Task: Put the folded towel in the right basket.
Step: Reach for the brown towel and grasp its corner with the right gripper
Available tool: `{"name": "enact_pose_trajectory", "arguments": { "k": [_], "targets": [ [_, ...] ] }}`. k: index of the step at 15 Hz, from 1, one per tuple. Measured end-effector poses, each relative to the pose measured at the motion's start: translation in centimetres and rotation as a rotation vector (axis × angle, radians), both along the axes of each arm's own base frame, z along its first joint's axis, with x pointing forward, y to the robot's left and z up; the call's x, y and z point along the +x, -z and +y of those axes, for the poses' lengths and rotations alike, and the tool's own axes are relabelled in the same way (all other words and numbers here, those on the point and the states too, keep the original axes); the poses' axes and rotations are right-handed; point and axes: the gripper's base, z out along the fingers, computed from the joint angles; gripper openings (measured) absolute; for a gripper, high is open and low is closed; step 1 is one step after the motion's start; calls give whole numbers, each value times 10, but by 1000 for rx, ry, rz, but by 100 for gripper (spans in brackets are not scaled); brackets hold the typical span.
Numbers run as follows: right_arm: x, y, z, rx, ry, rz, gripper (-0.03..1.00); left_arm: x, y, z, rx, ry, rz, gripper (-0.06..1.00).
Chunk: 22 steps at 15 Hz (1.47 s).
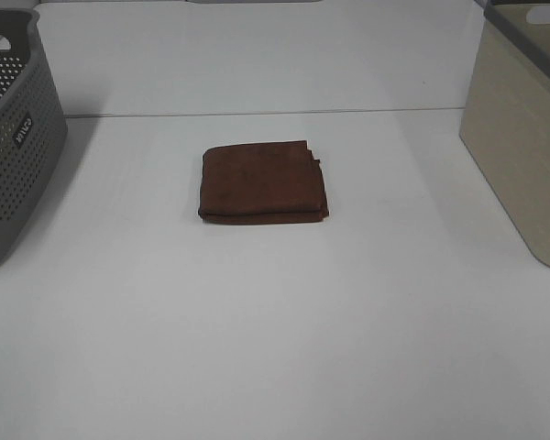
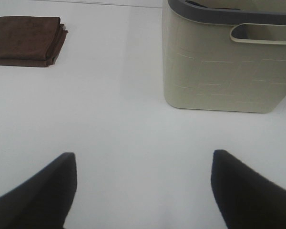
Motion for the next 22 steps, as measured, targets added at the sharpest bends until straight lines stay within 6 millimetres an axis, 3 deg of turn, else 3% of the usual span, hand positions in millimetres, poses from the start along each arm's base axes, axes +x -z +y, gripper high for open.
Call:
{"name": "enact_pose_trajectory", "arguments": {
  "k": [15,17,20,21,22],
  "targets": [
    [0,0,0,0,0,-2,74,0,0,0,0,0,0,97],
    [4,-10,0,3,3,-29,74,0,0,0,0,0,0,97],
    [34,-42,0,15,8,-37,74,0,0,0,0,0,0,97],
    [51,-52,0,23,8,-10,74,0,0,0,0,0,0,97],
    [87,-70,2,53,2,48,74,0,0,0,0,0,0,97]
  ]
}}
